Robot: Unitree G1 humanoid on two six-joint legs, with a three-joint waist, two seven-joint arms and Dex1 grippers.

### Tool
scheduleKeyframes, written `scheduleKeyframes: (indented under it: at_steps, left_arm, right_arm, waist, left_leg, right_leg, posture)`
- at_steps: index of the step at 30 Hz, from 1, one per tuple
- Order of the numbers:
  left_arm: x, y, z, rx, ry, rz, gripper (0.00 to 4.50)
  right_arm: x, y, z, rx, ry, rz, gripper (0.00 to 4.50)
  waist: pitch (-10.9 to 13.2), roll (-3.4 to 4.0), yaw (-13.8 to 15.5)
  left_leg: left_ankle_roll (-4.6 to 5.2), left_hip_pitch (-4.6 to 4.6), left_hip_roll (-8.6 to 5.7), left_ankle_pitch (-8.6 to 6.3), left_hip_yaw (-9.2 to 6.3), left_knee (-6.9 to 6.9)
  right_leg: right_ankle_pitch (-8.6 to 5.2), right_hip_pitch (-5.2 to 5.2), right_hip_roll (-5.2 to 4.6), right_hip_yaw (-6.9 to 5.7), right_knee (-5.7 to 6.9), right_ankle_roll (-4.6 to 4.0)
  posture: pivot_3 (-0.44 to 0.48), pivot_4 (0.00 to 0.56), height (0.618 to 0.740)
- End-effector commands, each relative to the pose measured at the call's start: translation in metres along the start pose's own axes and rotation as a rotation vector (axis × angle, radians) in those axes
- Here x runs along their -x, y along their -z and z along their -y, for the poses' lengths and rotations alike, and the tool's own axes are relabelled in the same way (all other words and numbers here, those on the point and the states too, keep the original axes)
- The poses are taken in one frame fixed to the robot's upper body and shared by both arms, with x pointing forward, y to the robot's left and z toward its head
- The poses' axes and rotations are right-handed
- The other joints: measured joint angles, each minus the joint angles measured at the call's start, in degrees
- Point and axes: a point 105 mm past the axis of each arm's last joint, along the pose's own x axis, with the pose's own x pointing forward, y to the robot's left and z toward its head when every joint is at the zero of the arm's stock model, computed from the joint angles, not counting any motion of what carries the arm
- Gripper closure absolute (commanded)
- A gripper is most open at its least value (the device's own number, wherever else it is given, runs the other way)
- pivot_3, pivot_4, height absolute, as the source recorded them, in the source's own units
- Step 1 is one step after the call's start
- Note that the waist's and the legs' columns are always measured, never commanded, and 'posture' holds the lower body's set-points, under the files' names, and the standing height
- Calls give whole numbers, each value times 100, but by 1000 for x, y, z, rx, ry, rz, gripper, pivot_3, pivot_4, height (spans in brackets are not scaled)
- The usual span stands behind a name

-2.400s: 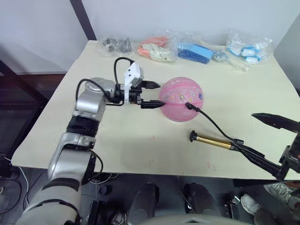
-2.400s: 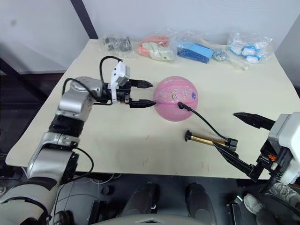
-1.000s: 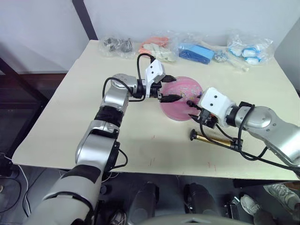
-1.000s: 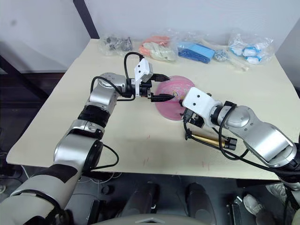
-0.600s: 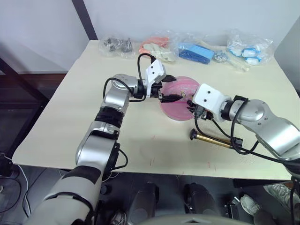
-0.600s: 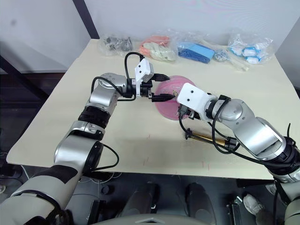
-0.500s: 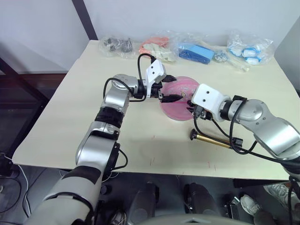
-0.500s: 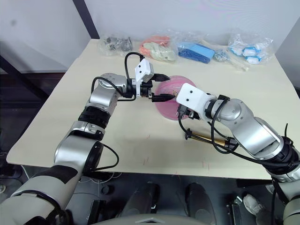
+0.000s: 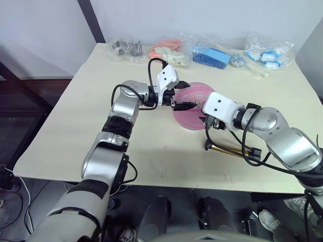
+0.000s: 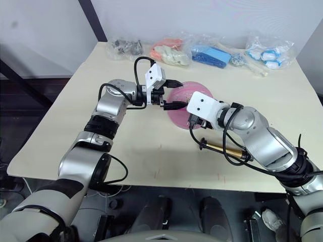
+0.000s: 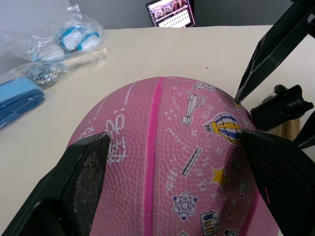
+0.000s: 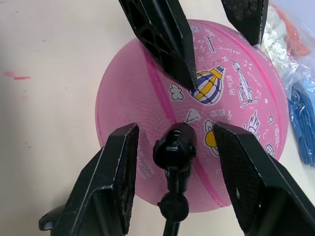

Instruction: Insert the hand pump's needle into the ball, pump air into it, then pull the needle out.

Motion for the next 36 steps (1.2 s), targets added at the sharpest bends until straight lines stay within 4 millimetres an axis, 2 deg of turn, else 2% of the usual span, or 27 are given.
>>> scheduleKeyframes:
  at_steps: [1,5,6,13,23,36]
  left_arm:
    - [-2,15,6,30,14,-55,0]
    - [-2,15,6,31,12,-53,0]
    - [-2,15,6,32,12,-53,0]
    - [-2,17,5,31,3,-61,0]
    - [-9,40,5,-8,-65,-174,0]
    - [-11,48,5,-23,-85,-207,0]
  right_arm:
    - [4,-7,7,18,32,23,2010]
    - [3,-4,7,25,35,13,3979]
    - [3,-4,7,26,36,12,4141]
    - [5,-4,9,51,40,5,4163]
    - [13,-24,2,120,32,10,4163]
    - [21,-36,-4,104,20,11,4163]
  waist:
    - [0,0,-1]
    - [0,0,0]
    - [0,0,-1]
    - [0,0,0]
    - [0,1,27]
    - [0,1,46]
  left_leg:
    - [0,0,0,0,-1,0]
    - [0,0,0,0,-1,0]
    - [0,0,0,0,-1,0]
    - [0,0,-1,0,-2,0]
    - [0,0,-4,0,-6,0]
    - [-1,-4,-16,0,-21,0]
  right_leg:
    - [0,0,0,0,0,0]
    - [0,0,0,-1,0,0]
    - [0,0,0,-1,0,0]
    - [0,0,-1,-1,0,0]
    - [0,0,-3,-3,0,0]
    - [0,2,-16,-16,-2,2]
  posture:
    - [0,150,740]
    - [0,150,740]
    - [0,150,740]
    - [0,150,740]
    - [0,150,740]
    - [0,150,740]
